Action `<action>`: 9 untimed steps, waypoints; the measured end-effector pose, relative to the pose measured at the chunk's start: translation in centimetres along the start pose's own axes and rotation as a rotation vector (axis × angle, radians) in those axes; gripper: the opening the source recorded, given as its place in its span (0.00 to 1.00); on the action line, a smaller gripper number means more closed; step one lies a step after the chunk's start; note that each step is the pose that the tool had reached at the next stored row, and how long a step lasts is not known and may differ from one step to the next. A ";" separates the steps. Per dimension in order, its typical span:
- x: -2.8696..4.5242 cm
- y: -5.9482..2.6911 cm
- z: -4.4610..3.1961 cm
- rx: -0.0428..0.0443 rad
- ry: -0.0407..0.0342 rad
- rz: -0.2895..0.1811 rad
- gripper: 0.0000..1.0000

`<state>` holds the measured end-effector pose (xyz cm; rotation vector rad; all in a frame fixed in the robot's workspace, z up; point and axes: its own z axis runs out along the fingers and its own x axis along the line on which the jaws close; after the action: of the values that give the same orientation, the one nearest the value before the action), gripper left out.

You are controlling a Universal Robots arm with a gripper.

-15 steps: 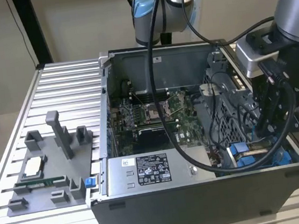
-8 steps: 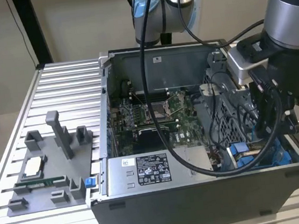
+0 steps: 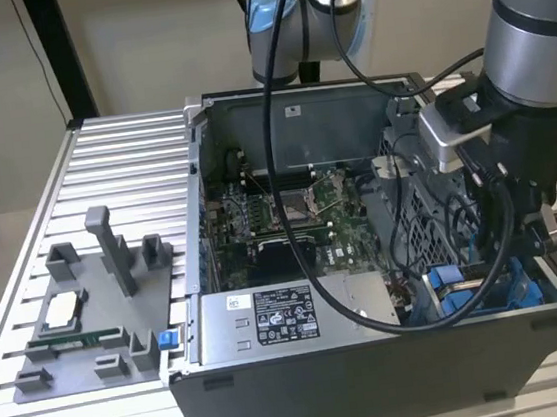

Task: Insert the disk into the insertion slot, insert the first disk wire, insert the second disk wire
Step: 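Insert the first disk wire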

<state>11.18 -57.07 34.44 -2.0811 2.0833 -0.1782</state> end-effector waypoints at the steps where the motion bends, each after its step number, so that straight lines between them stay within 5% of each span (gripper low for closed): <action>1: 0.00 0.02 0.08 0.0037 -0.0001 0.000 0.00; 9: 0.03 0.12 0.54 0.0219 -0.0001 -0.002 0.00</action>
<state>11.18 -57.07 33.89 -2.0703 2.0702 -0.2002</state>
